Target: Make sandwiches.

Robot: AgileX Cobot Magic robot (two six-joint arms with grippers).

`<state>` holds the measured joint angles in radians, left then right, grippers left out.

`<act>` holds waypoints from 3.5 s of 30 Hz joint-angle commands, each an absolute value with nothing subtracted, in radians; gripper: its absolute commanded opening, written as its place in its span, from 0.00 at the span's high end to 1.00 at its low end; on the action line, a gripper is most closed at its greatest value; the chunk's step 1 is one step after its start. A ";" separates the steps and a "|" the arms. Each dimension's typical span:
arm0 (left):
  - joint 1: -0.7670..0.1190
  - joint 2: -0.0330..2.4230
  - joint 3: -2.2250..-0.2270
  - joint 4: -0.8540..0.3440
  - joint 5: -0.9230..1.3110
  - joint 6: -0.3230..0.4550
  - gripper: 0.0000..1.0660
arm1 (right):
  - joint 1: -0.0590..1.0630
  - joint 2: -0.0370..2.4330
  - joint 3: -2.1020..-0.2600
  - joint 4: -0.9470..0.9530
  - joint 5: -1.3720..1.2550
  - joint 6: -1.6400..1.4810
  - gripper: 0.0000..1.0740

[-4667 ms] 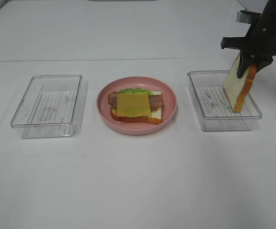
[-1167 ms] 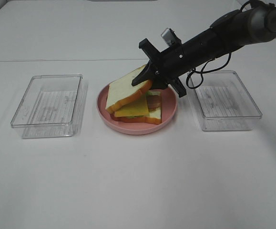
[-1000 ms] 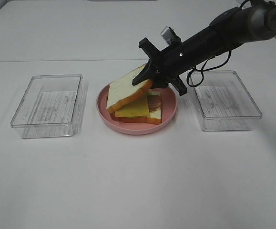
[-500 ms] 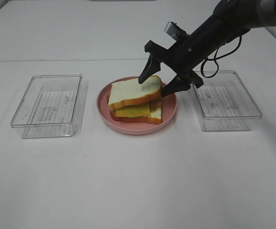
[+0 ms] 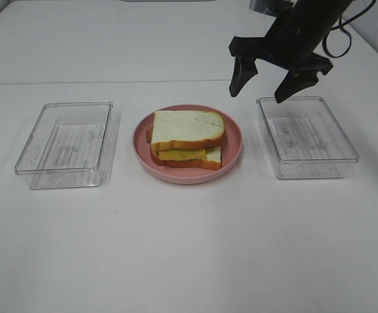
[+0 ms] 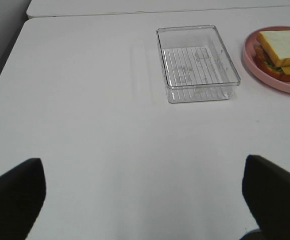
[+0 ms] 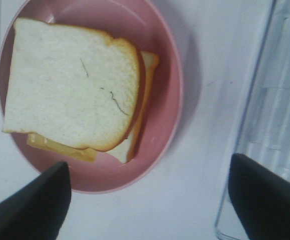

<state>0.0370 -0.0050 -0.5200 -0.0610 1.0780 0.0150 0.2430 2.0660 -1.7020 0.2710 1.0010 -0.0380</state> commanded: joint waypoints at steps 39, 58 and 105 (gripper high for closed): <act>0.041 -0.025 -0.517 -0.070 1.075 0.014 0.06 | 0.069 0.772 -0.775 0.010 0.997 0.083 0.19; 0.041 -0.025 -0.517 -0.074 1.075 0.014 0.06 | 0.069 0.016 -0.450 -0.091 1.101 0.105 0.19; 0.041 -0.025 -0.517 -0.077 1.075 0.014 0.06 | -0.048 -0.036 -0.451 -0.086 1.101 0.109 0.19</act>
<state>0.0370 -0.0050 -0.5200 -0.0670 1.0780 0.0150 -0.0420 -0.0030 -0.4540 -0.0840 1.1050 0.0970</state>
